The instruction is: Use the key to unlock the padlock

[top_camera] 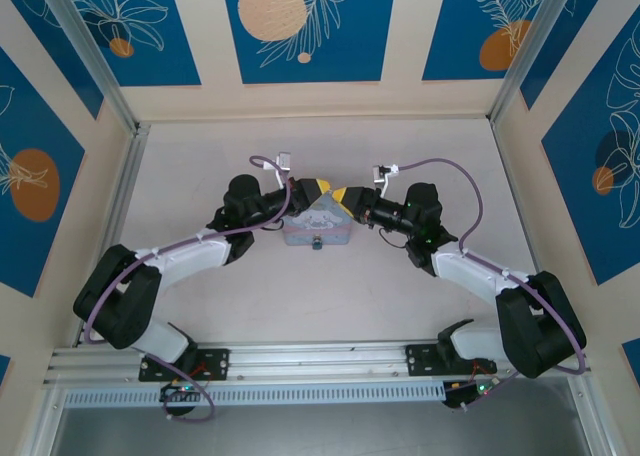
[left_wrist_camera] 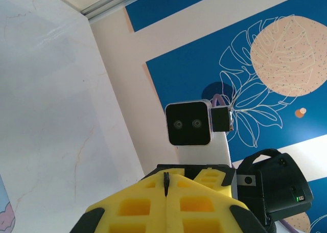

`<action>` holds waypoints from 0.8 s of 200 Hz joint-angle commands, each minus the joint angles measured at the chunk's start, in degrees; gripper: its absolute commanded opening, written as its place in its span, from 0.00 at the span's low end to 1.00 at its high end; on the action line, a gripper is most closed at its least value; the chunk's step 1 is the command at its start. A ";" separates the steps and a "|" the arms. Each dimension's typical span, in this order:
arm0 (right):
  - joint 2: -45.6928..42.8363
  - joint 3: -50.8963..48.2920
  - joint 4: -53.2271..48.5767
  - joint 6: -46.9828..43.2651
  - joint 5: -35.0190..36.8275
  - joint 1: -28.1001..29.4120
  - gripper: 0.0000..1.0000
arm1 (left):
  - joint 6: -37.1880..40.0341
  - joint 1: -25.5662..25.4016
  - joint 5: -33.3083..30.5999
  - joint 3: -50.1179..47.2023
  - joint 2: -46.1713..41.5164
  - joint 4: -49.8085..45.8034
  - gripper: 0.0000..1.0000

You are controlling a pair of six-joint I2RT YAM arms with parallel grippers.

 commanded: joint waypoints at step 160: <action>-1.73 -0.03 0.14 0.43 -0.80 -1.98 0.36 | 0.18 -0.72 -0.85 -0.52 0.25 1.02 0.00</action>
